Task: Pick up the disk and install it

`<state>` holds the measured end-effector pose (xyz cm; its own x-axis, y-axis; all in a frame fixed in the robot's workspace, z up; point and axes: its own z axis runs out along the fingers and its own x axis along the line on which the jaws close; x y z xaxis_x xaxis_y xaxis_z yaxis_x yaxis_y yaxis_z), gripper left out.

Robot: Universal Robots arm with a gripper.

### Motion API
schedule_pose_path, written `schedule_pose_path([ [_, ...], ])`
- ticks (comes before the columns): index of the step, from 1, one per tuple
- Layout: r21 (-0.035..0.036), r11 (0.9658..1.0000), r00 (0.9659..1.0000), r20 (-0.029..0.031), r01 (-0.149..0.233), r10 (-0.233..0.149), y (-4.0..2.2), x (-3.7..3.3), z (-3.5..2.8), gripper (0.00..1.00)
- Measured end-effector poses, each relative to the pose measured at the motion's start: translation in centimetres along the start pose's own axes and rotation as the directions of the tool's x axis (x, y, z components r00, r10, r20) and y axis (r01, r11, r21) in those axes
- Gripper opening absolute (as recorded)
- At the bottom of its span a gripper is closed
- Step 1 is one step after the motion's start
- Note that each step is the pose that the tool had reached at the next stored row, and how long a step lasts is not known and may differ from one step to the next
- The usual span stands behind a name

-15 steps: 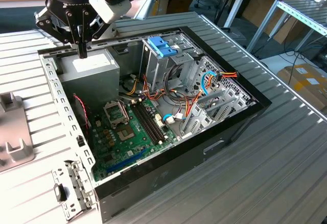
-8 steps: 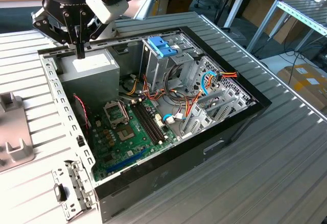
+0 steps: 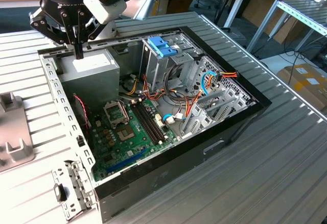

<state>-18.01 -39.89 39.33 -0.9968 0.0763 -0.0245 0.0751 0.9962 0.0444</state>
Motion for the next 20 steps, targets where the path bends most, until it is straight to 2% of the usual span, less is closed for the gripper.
schedule_pose_path([
  [20, 0.0, 1.0, 1.0, 0.0, 0.0, 0.0, -0.09, 1.13, -0.03, 0.11],
])
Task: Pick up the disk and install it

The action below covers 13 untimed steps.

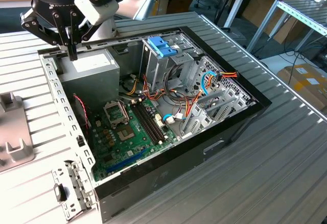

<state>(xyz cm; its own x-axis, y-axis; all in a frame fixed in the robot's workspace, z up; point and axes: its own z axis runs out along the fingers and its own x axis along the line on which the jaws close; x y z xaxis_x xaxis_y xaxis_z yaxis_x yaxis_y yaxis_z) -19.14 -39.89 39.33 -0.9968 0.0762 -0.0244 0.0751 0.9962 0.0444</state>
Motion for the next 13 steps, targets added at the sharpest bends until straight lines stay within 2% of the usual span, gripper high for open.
schedule_pose_path([
  [13, 0.0, 1.0, 1.0, 0.0001, 0.0, 0.0, -0.05, 0.72, -0.02, 0.11],
])
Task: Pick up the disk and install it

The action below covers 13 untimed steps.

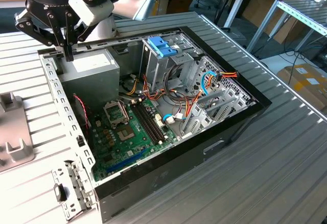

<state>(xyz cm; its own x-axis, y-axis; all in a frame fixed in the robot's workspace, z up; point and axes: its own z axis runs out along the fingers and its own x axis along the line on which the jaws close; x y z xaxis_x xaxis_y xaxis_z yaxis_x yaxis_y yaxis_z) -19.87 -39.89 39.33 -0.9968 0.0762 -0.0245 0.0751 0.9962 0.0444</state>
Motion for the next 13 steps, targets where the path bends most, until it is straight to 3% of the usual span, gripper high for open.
schedule_pose_path([
  [13, 0.0, 1.0, 1.0, -0.0001, 0.0, 0.0, -0.05, 0.63, -0.02, 0.11],
])
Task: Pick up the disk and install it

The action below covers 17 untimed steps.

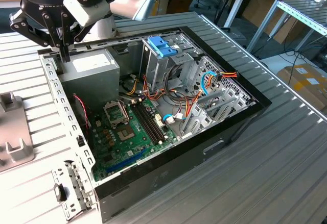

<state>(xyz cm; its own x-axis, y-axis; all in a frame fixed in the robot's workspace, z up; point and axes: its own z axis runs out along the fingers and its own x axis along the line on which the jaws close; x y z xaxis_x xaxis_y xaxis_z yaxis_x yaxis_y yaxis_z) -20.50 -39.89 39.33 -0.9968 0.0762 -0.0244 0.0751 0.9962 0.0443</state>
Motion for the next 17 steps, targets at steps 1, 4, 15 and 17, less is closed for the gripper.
schedule_pose_path([
  [1, 0.0, 1.0, 1.0, 0.0, 0.0, 0.0, 0.0, 0.04, 0.0, 0.11],
  [4, -0.0001, 1.0, 1.0, 0.0001, 0.0, 0.0, -0.02, 0.23, 0.0, 0.11],
  [15, 0.0, 1.0, 1.0, 0.0, 0.0, 0.0, -0.06, 0.76, -0.02, 0.11],
  [17, 0.0, 1.0, 1.0, 0.0, 0.0, 0.0, -0.07, 0.86, -0.02, 0.11],
])
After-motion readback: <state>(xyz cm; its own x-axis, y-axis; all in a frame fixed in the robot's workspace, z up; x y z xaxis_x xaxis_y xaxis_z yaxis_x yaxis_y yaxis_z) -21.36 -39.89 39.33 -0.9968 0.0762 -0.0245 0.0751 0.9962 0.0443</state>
